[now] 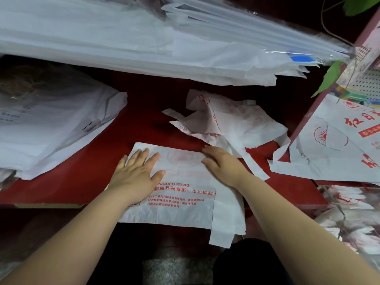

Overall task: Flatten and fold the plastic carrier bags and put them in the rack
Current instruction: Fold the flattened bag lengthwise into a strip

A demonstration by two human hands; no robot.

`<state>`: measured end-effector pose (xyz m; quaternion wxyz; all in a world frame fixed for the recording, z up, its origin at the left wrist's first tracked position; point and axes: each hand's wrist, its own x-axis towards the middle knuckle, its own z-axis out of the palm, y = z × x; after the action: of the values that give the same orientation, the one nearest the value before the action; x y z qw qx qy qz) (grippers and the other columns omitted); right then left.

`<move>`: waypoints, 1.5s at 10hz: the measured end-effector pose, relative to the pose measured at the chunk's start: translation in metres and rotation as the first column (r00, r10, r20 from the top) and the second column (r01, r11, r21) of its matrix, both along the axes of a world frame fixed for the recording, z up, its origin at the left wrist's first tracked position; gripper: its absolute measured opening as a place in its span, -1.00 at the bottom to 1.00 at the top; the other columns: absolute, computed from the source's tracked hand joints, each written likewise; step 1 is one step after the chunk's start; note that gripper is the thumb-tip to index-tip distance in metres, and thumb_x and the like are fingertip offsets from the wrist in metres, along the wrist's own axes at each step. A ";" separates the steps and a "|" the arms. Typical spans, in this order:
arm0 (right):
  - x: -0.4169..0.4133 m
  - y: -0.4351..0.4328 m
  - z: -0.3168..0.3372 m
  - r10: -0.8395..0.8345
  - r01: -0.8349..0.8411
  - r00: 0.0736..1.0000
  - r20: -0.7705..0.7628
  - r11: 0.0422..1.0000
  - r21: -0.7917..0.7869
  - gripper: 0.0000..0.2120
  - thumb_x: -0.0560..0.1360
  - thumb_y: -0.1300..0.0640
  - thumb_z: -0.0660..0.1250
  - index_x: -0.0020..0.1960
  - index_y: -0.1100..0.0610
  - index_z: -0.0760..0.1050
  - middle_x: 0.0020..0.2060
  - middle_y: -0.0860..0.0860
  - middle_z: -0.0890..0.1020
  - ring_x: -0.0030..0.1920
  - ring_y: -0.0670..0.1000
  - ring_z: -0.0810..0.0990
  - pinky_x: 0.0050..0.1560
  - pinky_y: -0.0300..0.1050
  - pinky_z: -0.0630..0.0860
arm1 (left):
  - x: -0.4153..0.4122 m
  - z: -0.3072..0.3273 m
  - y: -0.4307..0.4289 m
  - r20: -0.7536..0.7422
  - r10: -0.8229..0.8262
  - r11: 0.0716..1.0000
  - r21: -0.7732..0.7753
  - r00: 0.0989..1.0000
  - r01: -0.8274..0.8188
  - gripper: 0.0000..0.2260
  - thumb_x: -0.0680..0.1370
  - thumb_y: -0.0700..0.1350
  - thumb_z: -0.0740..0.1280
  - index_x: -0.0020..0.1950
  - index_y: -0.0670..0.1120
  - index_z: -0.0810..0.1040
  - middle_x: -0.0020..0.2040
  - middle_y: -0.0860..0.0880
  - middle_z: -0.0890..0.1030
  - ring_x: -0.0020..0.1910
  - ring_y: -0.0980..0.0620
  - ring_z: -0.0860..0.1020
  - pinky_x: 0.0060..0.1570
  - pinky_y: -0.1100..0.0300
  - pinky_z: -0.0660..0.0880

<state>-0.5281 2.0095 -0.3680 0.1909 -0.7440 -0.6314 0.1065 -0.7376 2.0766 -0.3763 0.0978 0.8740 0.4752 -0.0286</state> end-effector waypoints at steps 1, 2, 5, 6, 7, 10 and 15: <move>0.006 -0.011 0.009 -0.156 0.200 0.970 -0.185 0.947 0.252 -0.74 0.53 0.26 0.22 0.21 0.22 0.50 0.14 0.11 0.58 0.16 0.09 0.50 0.02 -0.35 0.28 | 0.000 -0.001 0.001 -0.008 0.000 1.000 -0.004 1.000 0.000 -0.50 0.61 0.14 -0.13 0.51 0.06 -0.19 0.53 -0.01 -0.20 0.49 0.06 -0.23 0.42 0.07 -0.24; 0.010 -0.031 0.014 -0.141 0.194 0.965 -0.220 0.950 0.245 -0.76 0.47 0.29 0.30 0.14 0.23 0.54 0.06 0.07 0.59 0.06 -0.01 0.49 -0.05 -0.47 0.30 | -0.001 0.001 -0.001 -0.021 -0.010 1.000 -0.027 1.000 0.009 -0.50 0.62 0.13 -0.13 0.51 0.07 -0.20 0.52 0.00 -0.21 0.49 0.06 -0.25 0.42 0.05 -0.25; 0.021 -0.050 0.003 -0.172 0.171 0.985 -0.028 0.985 -0.014 -0.62 0.43 0.10 0.39 0.23 0.10 0.49 0.19 0.05 0.51 0.23 0.09 0.40 0.29 0.00 0.31 | -0.014 0.025 0.017 0.340 -0.016 1.000 0.007 0.940 0.015 -0.61 0.59 -0.04 0.20 0.42 0.00 0.30 0.43 0.05 0.26 0.39 0.00 0.25 0.29 0.22 0.16; 0.019 -0.051 0.003 -0.188 0.188 0.978 -0.086 0.982 -0.018 -0.81 0.41 0.13 0.40 0.02 0.08 0.58 -0.02 0.01 0.59 0.11 0.07 0.48 0.21 0.03 0.38 | -0.014 0.020 0.039 0.348 0.040 0.996 -0.089 0.937 -0.009 -0.52 0.52 -0.09 0.31 0.43 -0.02 0.29 0.41 -0.01 0.30 0.39 -0.03 0.25 0.34 0.16 0.18; 0.017 -0.053 0.003 -0.203 0.202 0.959 -0.196 0.979 -0.027 -0.83 0.42 0.18 0.39 -0.29 -0.01 0.47 -0.26 -0.06 0.55 -0.07 0.05 0.53 0.07 -0.06 0.45 | -0.013 0.013 0.050 0.420 0.083 0.982 -0.189 0.904 -0.002 -0.52 0.47 -0.16 0.39 0.37 -0.03 0.38 0.20 -0.02 0.46 0.25 -0.03 0.36 0.24 0.16 0.29; 0.018 -0.064 0.017 -0.145 0.301 0.629 -0.764 0.951 0.067 -0.84 0.48 0.34 0.29 -0.20 0.12 0.47 -0.32 -0.01 0.51 -0.29 -0.08 0.48 -0.32 -0.45 0.43 | -0.029 0.031 0.038 0.747 0.259 0.933 -0.357 0.612 0.041 -0.83 0.46 -0.27 0.37 -0.30 -0.05 0.56 -0.48 0.18 0.59 -0.44 0.33 0.53 -0.37 0.48 0.42; 0.002 -0.063 0.028 -0.192 0.523 0.520 -0.832 0.842 0.132 -0.70 0.53 0.13 0.26 -0.38 0.15 0.43 -0.48 -0.01 0.49 -0.44 -0.07 0.46 -0.41 -0.29 0.42 | -0.022 0.042 0.004 0.799 0.493 0.794 -0.575 0.344 0.199 -0.85 0.54 -0.21 0.24 0.02 0.01 0.52 -0.11 0.01 0.58 -0.19 0.11 0.56 -0.25 0.24 0.52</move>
<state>-0.5259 1.9469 -0.3399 0.6035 -0.6831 -0.3170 0.2620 -0.7594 2.0810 -0.3342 0.6130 0.6049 0.3819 0.3355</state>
